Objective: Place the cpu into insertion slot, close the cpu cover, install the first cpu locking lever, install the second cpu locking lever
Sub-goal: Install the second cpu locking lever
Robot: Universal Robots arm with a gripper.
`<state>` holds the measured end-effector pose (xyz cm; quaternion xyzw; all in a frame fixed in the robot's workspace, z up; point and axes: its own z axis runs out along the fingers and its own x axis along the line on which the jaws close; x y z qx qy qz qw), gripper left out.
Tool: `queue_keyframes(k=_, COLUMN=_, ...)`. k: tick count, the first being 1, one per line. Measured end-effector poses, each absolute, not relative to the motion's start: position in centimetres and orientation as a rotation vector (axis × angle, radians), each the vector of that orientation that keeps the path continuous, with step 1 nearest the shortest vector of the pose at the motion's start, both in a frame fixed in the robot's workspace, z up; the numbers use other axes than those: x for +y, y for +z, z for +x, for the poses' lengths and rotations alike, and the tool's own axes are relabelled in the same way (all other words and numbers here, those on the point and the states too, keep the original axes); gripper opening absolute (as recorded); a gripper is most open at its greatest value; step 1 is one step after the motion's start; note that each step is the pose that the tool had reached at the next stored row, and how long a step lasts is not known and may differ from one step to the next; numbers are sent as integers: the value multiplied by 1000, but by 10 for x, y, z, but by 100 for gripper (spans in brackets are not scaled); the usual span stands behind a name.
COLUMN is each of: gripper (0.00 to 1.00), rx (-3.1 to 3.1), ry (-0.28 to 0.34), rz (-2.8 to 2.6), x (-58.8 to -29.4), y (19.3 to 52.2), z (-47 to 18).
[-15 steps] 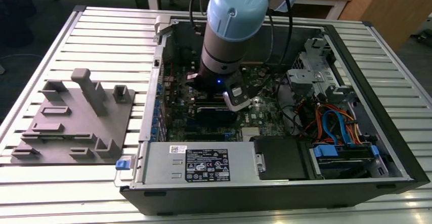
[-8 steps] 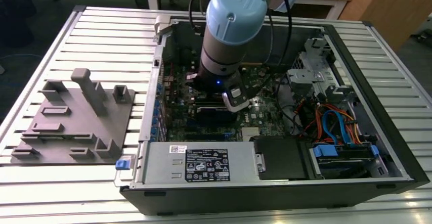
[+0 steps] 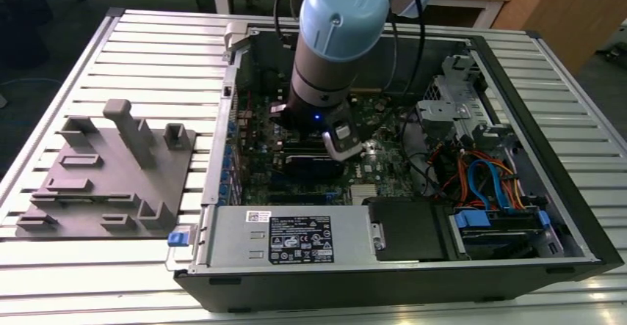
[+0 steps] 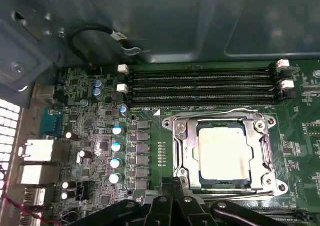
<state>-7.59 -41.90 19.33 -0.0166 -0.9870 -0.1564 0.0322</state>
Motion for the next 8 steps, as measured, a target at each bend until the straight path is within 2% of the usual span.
queue_keyframes(k=8, gripper=10, rx=-3039, ry=-482, rz=-51, x=-419, y=208, z=-76)
